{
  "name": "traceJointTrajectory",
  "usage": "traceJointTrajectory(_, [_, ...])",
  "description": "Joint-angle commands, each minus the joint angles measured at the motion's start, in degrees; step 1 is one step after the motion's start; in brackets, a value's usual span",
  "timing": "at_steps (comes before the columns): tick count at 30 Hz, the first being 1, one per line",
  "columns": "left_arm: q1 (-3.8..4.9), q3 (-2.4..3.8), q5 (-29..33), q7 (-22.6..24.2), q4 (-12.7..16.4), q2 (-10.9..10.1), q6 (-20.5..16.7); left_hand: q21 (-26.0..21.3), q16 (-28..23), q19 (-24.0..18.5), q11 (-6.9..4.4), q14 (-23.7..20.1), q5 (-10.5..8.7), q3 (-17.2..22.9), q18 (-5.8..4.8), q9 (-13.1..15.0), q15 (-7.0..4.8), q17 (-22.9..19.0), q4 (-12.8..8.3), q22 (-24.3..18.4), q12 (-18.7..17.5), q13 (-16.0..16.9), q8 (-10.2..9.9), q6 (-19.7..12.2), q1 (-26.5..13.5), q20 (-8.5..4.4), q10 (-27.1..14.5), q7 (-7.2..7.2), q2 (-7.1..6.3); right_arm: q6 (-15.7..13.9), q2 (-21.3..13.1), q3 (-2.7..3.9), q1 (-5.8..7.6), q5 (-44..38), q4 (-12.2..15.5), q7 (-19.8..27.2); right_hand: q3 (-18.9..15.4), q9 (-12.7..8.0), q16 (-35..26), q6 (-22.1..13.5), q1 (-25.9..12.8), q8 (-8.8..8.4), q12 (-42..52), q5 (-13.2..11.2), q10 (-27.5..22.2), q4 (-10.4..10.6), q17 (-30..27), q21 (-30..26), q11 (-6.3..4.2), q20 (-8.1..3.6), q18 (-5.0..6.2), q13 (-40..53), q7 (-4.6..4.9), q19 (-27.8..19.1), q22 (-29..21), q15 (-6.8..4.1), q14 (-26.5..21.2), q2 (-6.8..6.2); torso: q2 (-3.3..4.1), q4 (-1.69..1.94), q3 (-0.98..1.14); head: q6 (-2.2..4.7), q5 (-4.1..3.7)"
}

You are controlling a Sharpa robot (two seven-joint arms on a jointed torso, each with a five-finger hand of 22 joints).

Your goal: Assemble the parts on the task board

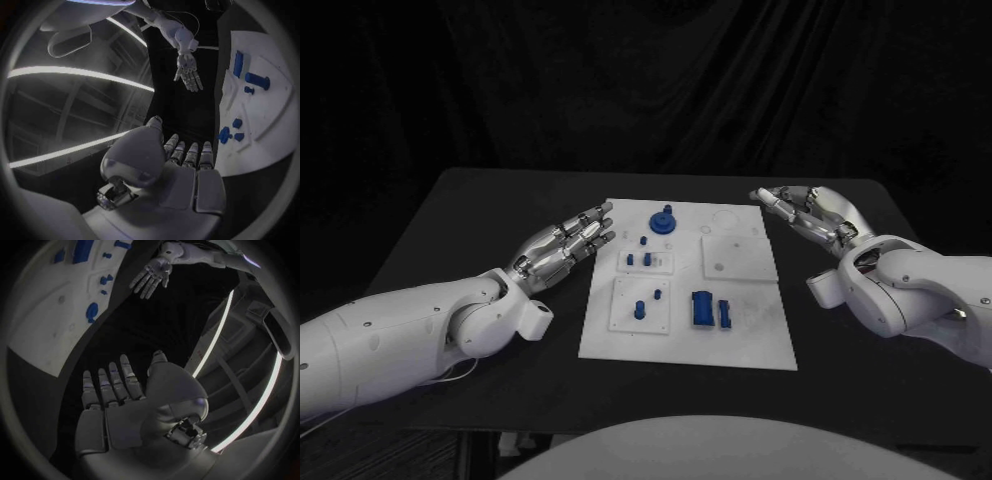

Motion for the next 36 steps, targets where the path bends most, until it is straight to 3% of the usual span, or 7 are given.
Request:
traceJointTrajectory(1, [0.22,0.06,0.79,8.47,-0.56,0.72,-1.32,-0.18,-0.22,0.09,0.33,0.0,-1.99,-0.98,-0.85,-0.19,-0.72,-0.05,0.67,-0.09,-0.01,0.0,-0.24,-1.35,-1.09,-0.39,-0.17,-1.12,0.18,6.88,0.6,0.02,-0.46,8.39,-1.28,6.96,-1.46,-3.08,-3.41,-4.73,-0.23,-2.54,-2.64,-2.08,-5.6,-0.04,-0.98,-0.71,-1.83,-0.35,-0.45,-3.74,-2.53,-5.58,-6.28,-1.49,-6.74,-0.2,-2.03,-0.04,0.87,0.0,-0.14])
traceJointTrajectory(13, [0.07,0.06,1.72,9.09,-2.76,3.12,-1.39,-0.21,-0.22,0.06,-0.2,0.0,-4.52,-1.77,-0.66,-0.34,-1.39,-0.05,0.65,-0.17,-0.06,-0.05,-0.38,-2.72,-2.87,-0.81,-0.37,-2.38,0.41,11.48,1.27,0.01,-1.89,10.09,-3.8,8.81,-3.07,-7.46,-6.58,-10.95,-0.08,-5.43,-4.32,-3.39,-13.43,-0.11,-2.03,-1.54,-2.29,-0.85,0.56,-8.13,-7.39,-10.17,-12.86,-2.23,-13.9,0.43,-3.48,-0.89,1.83,0.0,0.52])
traceJointTrajectory(14, [0.06,0.02,0.82,-0.06,-2.67,2.92,-1.11,-0.21,-0.22,0.06,0.14,0.0,-10.02,1.94,-2.52,-1.53,-3.66,-0.05,-4.43,-0.17,-0.2,-0.2,-1.55,-5.12,-24.57,-2.35,-0.86,0.32,-4.66,8.53,1.32,-0.02,-1.72,8.32,-3.7,6.69,3.1,-10.36,-7.26,-17.85,-19.2,-10.07,-9.54,-6.53,-17.69,-5.05,-2.71,-1.98,-6.59,-5.32,-2.84,-10.64,-5.22,-11.15,-15.04,-4.0,-16.81,-3.46,-3.22,-0.65,1.6,0.0,0.53])
traceJointTrajectory(15, [0.06,0.03,0.83,-0.07,-2.66,2.93,-1.17,-0.21,-0.22,0.06,0.14,0.0,-10.06,1.94,-2.53,-1.53,-3.66,-0.05,-4.43,-0.17,-0.2,-0.2,-1.55,-5.03,-24.84,-2.35,-0.86,0.32,-4.68,8.47,1.37,0.02,-1.75,8.37,-3.72,6.7,4.39,-10.36,-7.26,-19.65,-21.94,-10.07,-10.85,-7.4,-17.69,-6.25,-2.71,-1.98,-6.59,-6.44,-3.05,-10.64,-5.22,-11.15,-15.04,-8.23,-16.81,-3.48,-3.22,-0.65,1.6,0.03,0.53])
traceJointTrajectory(19, [0.06,0.38,1.13,-0.34,-2.37,3.02,-2.6,-0.21,-0.22,0.06,0.14,0.0,-11.91,2.95,-3.18,-1.53,-3.66,-0.05,-5.99,-0.17,-0.2,-0.2,-1.55,-5.93,-32.13,-6.85,-0.86,0.32,-6.24,7.03,2.46,1.02,-2.27,9.52,-4.01,6.9,10.78,-10.36,-7.26,-27.67,-44.6,-10.07,-16.56,-14.54,-17.69,-12.04,-2.71,-1.98,-6.59,-11.3,-9.44,-10.64,-5.22,-11.15,-15.04,-8.23,-16.81,-7.41,-3.22,-0.76,1.63,0.75,0.51])
traceJointTrajectory(20, [0.06,0.53,1.26,-0.46,-2.25,3.06,-3.23,-0.21,-0.22,0.06,0.14,0.0,-12.36,3.3,-3.18,-1.53,-3.66,-0.05,-6.33,-0.17,-0.2,-0.2,-1.55,-6.09,-33.85,-6.85,-0.86,0.32,-6.64,6.4,2.94,1.46,-2.5,10.03,-4.15,6.99,11.68,-10.36,-7.26,-28.86,-47.89,-10.07,-17.4,-14.54,-17.69,-16.77,-2.71,-1.98,-6.59,-15.57,-9.44,-10.64,-5.22,-11.15,-15.04,-8.23,-16.81,-11.52,-3.22,-0.8,1.64,1.06,0.5])
traceJointTrajectory(36, [-0.01,6.35,6.27,-5.1,2.57,4.68,-27.65,-0.21,-0.22,0.06,0.14,0.0,-17.49,9.9,-8.41,-1.53,-3.66,-0.05,-11.04,-0.17,-0.2,-0.2,-1.55,-10.72,-54.05,-6.85,-0.86,0.32,-11.25,-10.87,16.12,13.51,-8.79,23.97,-7.74,9.38,16.6,-10.36,-7.26,-34.66,-64.0,-10.07,-21.53,-14.54,-17.69,-16.77,-2.71,-1.98,-6.59,-15.57,-9.44,-10.64,-5.22,-11.15,-15.04,-8.23,-16.81,-11.52,-3.14,-2.44,2.1,12.47,0.18])
